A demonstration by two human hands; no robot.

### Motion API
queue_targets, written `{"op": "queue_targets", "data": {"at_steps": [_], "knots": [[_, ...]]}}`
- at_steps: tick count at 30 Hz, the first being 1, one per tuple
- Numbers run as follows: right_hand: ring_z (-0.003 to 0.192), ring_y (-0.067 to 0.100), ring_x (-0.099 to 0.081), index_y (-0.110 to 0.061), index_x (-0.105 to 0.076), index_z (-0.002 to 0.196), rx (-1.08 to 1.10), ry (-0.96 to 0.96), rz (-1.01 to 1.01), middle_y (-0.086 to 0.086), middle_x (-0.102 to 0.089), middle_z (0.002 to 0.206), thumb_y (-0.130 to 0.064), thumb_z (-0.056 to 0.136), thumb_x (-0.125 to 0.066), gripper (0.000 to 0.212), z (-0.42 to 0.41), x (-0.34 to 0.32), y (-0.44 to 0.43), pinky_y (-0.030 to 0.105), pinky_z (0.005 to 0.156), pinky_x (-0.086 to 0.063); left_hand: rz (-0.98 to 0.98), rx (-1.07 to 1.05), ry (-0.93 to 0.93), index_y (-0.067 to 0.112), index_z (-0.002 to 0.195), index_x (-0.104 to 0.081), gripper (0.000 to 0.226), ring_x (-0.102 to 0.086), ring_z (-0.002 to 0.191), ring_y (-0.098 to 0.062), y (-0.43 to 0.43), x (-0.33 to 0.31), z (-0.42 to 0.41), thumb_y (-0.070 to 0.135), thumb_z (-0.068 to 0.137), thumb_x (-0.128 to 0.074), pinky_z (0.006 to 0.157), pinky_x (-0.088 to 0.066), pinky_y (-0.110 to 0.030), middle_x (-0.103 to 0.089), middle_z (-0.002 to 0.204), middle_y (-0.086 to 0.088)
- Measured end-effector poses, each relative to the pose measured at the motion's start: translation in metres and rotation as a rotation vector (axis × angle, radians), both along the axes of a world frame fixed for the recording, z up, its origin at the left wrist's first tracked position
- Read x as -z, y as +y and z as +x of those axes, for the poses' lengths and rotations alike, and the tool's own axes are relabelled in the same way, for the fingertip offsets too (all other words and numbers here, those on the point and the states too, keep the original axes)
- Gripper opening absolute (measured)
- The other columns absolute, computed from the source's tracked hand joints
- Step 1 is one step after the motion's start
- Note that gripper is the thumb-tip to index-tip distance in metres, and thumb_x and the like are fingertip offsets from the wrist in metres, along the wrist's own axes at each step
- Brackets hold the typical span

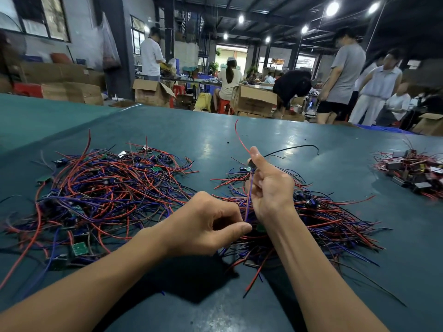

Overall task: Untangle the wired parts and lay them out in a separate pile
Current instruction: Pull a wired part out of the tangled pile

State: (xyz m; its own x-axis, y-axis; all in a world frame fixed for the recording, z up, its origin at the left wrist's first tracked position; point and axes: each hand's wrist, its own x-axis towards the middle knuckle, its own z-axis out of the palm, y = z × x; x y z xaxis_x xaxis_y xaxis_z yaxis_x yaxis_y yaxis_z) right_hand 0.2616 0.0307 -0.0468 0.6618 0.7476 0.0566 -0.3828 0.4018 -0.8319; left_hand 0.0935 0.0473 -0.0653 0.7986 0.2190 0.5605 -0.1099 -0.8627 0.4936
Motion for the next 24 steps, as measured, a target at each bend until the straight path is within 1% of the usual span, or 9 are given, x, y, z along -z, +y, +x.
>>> {"op": "queue_targets", "data": {"at_steps": [4,8,12,14,16,18,20,22,24], "knots": [[0.036,0.010,-0.018,-0.007,-0.062,0.073,-0.020,0.014,0.001,-0.007,-0.025,0.043,-0.026,0.083,-0.083,0.030,-0.005,0.000,0.001,0.024,0.040,-0.014,0.272,0.034,0.014,0.011,0.070,-0.061,0.024,-0.044,0.053,-0.018,0.001,-0.005,-0.004,0.014,0.092,-0.070,0.054,-0.031,-0.021,-0.054,0.060,0.001],[0.039,0.009,-0.020,-0.006,-0.064,0.078,-0.038,-0.002,-0.031,-0.006,-0.028,0.051,-0.030,0.080,-0.085,0.032,-0.008,-0.001,0.000,0.023,0.037,-0.016,0.375,0.051,-0.005,0.011,0.065,-0.055,0.027,-0.039,0.053,-0.023,0.001,-0.003,-0.005,0.013,0.088,-0.069,0.051,-0.029,-0.027,-0.047,0.059,0.000],[0.037,0.010,-0.025,-0.003,-0.066,0.082,-0.016,0.032,-0.017,-0.004,-0.033,0.051,-0.028,0.081,-0.084,0.031,-0.011,-0.003,-0.001,0.025,0.036,-0.023,0.433,0.063,-0.079,0.016,0.062,-0.045,0.033,-0.034,0.052,-0.024,-0.002,0.002,-0.002,0.016,0.089,-0.065,0.053,-0.023,-0.026,-0.040,0.057,0.000],[0.038,0.010,-0.028,-0.007,-0.067,0.075,-0.013,0.067,0.010,-0.004,-0.036,0.052,-0.029,0.082,-0.083,0.028,-0.006,-0.006,-0.003,0.026,0.039,-0.026,0.318,0.054,-0.195,0.022,0.062,-0.032,0.038,-0.025,0.052,-0.020,-0.001,0.002,-0.002,0.017,0.092,-0.055,0.052,-0.019,-0.025,-0.027,0.058,0.002],[0.039,0.011,-0.026,-0.012,-0.066,0.070,-0.052,0.034,0.010,-0.004,-0.034,0.052,-0.034,0.084,-0.080,0.029,-0.004,-0.007,-0.007,0.026,0.042,-0.021,0.103,-0.030,-0.382,0.022,0.059,-0.028,0.038,-0.023,0.049,-0.016,0.005,0.003,-0.001,0.017,0.092,-0.045,0.050,-0.019,-0.024,-0.022,0.056,0.004],[0.040,0.011,-0.027,-0.015,-0.066,0.067,-0.135,-0.035,0.013,-0.004,-0.034,0.053,-0.038,0.084,-0.078,0.031,-0.005,-0.006,-0.010,0.025,0.040,-0.021,-0.175,-0.166,-0.551,0.018,0.046,-0.033,0.049,-0.025,0.043,-0.016,0.015,0.005,0.000,0.022,0.095,-0.039,0.049,-0.021,-0.025,-0.027,0.046,0.003],[0.043,0.010,-0.034,-0.017,-0.067,0.065,-0.247,-0.088,0.024,-0.004,-0.042,0.055,-0.040,0.082,-0.077,0.031,-0.011,-0.005,-0.012,0.023,0.040,-0.025,-0.376,-0.319,-0.602,0.018,0.041,-0.045,0.060,-0.029,0.040,-0.015,0.027,0.005,-0.001,0.037,0.098,-0.042,0.050,-0.032,-0.022,-0.035,0.041,0.004],[0.045,0.011,-0.043,-0.017,-0.069,0.067,-0.375,-0.138,0.002,-0.002,-0.051,0.059,-0.042,0.080,-0.078,0.029,-0.019,-0.005,-0.013,0.023,0.040,-0.032,-0.522,-0.408,-0.538,0.010,0.055,-0.066,0.061,-0.033,0.041,-0.014,0.037,0.004,-0.001,0.048,0.098,-0.047,0.047,-0.032,-0.018,-0.040,0.044,-0.001],[0.045,0.012,-0.050,-0.016,-0.071,0.069,-0.457,-0.209,-0.055,0.002,-0.057,0.061,-0.043,0.076,-0.081,0.030,-0.028,-0.004,-0.013,0.022,0.039,-0.038,-0.701,-0.371,-0.470,0.015,0.081,-0.079,0.050,-0.032,0.043,-0.012,0.044,0.002,0.000,0.049,0.101,-0.049,0.041,-0.028,-0.020,-0.041,0.053,-0.002]]}}
